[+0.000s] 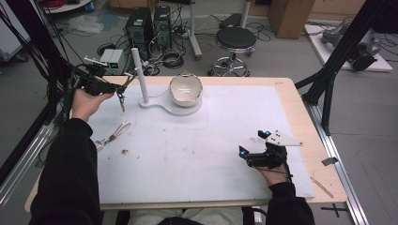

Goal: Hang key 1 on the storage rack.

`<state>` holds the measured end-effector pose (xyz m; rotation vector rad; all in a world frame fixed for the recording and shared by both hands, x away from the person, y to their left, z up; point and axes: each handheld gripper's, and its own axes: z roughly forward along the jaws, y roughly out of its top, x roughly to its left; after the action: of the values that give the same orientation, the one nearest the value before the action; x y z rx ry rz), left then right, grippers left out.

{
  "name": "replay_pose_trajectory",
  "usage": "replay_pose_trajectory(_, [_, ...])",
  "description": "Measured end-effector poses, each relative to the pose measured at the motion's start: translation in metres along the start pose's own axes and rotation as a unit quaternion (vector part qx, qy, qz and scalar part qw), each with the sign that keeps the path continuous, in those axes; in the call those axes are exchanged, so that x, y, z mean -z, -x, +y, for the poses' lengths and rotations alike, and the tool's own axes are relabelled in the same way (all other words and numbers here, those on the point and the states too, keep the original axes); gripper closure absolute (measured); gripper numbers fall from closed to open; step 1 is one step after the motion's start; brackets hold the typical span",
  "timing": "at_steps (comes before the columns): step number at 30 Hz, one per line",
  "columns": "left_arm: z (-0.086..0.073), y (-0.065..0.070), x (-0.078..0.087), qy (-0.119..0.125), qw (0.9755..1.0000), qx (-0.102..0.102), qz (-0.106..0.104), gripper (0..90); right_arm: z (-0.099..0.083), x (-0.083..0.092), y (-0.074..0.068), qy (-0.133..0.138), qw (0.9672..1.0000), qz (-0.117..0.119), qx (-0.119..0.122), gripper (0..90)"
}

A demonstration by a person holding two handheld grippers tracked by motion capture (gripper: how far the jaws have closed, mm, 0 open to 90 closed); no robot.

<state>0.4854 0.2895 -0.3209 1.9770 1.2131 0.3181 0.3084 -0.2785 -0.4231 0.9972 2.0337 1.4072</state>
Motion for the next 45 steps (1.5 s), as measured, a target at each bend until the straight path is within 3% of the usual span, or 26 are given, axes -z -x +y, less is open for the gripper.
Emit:
replay_pose_trajectory(11, [-0.001,0.002,-0.007,-0.006,1.0000,-0.003,0.003,72.2,0.000,0.001,0.001,0.000,1.0000,0.000,0.002,0.7])
replay_pose_trajectory(21, [-0.003,0.009,-0.016,-0.025,0.9994,-0.019,0.012,72.2,0.000,0.002,0.000,0.002,1.0000,-0.001,0.001,0.7])
replay_pose_trajectory(27, [-0.008,0.008,-0.016,-0.021,0.9997,-0.004,0.015,71.6,0.000,0.003,0.000,0.004,1.0000,-0.003,0.002,0.7])
replay_pose_trajectory(30, [-0.010,0.007,-0.014,-0.018,0.9994,0.007,0.027,61.5,-0.001,0.004,0.000,0.003,1.0000,-0.004,0.002,0.7])
replay_pose_trajectory(32, [-0.011,0.005,-0.012,-0.012,0.9995,0.022,0.021,57.0,-0.001,0.004,0.000,0.003,1.0000,-0.004,0.001,0.7])
replay_pose_trajectory(33, [-0.012,0.004,-0.009,-0.009,0.9995,0.026,0.018,50.7,-0.001,0.004,0.000,0.003,1.0000,-0.005,0.001,0.7])
replay_pose_trajectory(34, [-0.012,0.004,-0.009,-0.009,0.9995,0.026,0.018,47.4,-0.001,0.004,0.000,0.003,1.0000,-0.005,0.001,0.7])
replay_pose_trajectory(35, [-0.012,0.005,-0.007,-0.005,0.9993,0.016,0.033,42.8,-0.001,0.004,0.000,0.002,1.0000,-0.005,0.001,0.7])
replay_pose_trajectory(40, [-0.012,0.006,-0.003,-0.005,0.9992,0.015,0.038,28.9,-0.001,0.004,-0.001,0.000,1.0000,-0.003,0.001,0.7])
replay_pose_trajectory(41, [-0.013,0.008,-0.001,0.002,0.9987,0.008,0.050,25.5,-0.001,0.004,-0.001,0.003,1.0000,-0.004,0.001,0.7])
replay_pose_trajectory(44, [-0.015,0.008,0.001,0.001,0.9983,0.007,0.057,16.2,-0.001,0.004,0.000,0.004,1.0000,-0.004,0.003,0.7])
replay_pose_trajectory(45, [-0.018,0.007,0.003,0.000,0.9973,0.009,0.072,11.8,-0.001,0.004,0.000,0.002,1.0000,-0.003,0.002,0.7])
